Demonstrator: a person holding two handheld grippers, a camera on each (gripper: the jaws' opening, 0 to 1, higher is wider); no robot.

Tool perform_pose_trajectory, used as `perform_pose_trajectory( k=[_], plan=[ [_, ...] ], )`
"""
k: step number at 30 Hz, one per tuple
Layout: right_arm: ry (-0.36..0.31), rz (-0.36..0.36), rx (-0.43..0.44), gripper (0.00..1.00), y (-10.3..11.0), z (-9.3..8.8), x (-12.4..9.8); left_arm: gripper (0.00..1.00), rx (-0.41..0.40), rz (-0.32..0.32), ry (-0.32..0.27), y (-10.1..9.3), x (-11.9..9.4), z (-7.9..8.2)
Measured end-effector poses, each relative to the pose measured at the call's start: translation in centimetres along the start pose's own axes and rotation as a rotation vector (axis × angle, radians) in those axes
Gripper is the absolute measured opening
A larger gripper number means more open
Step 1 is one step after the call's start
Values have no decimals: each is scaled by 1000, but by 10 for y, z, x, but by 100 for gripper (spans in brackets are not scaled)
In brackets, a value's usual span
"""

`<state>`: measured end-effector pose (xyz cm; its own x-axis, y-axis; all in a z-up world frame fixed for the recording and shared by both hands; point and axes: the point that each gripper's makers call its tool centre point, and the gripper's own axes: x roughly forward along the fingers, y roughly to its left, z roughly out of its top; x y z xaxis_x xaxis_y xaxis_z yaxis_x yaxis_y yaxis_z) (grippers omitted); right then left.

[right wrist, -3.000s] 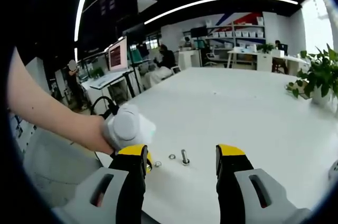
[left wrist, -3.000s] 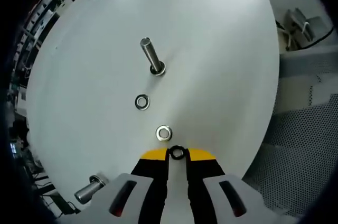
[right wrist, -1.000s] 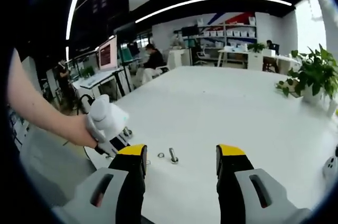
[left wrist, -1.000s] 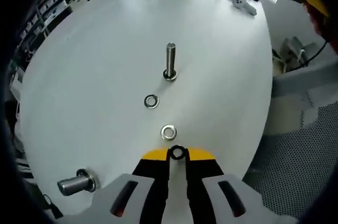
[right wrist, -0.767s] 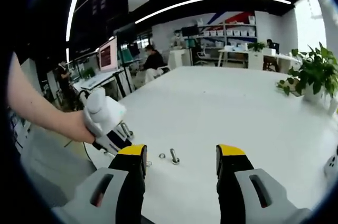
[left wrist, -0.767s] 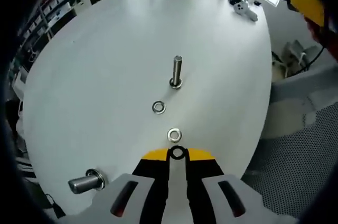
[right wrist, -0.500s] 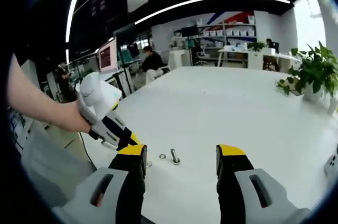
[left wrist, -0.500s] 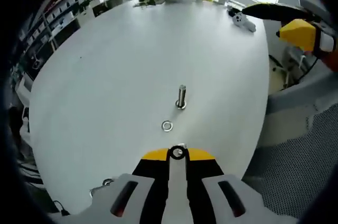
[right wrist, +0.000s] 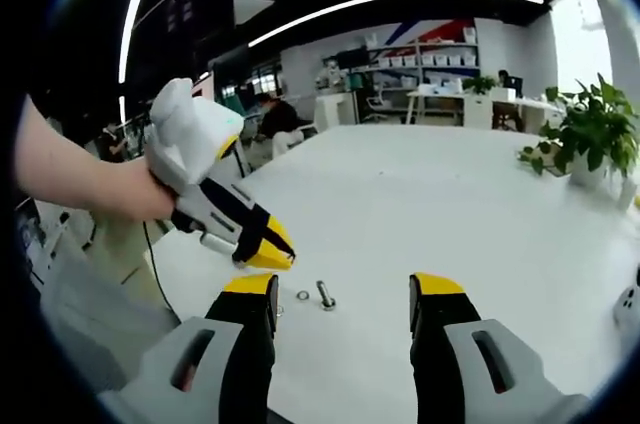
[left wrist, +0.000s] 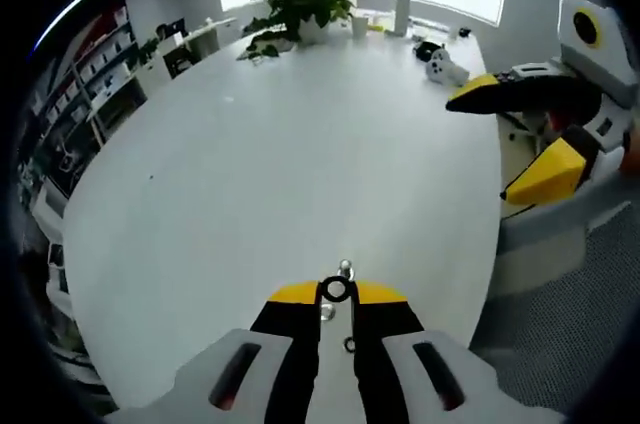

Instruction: Place the washer onto the threaded stud by aligning its center hole with the stud, sliding it down to the base, and recovering from edge contact or off-axis alignment until the washer reaches the visible bottom stop.

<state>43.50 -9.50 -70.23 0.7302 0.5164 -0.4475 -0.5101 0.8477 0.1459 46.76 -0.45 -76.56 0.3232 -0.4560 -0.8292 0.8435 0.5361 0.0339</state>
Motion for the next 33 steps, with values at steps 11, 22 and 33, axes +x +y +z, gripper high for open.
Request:
perform_pose_trajectory(
  k=[11, 22, 33],
  plan=[
    [3, -6, -2, 55, -1, -1, 0, 8, 58, -37, 66, -5, 26, 2],
    [4, -8, 8, 55, -3, -2, 0, 8, 113, -55, 122, -7, 42, 0],
    [5, -9, 14, 55, -4, -2, 0, 8, 135, -65, 147, -7, 52, -2]
  ],
)
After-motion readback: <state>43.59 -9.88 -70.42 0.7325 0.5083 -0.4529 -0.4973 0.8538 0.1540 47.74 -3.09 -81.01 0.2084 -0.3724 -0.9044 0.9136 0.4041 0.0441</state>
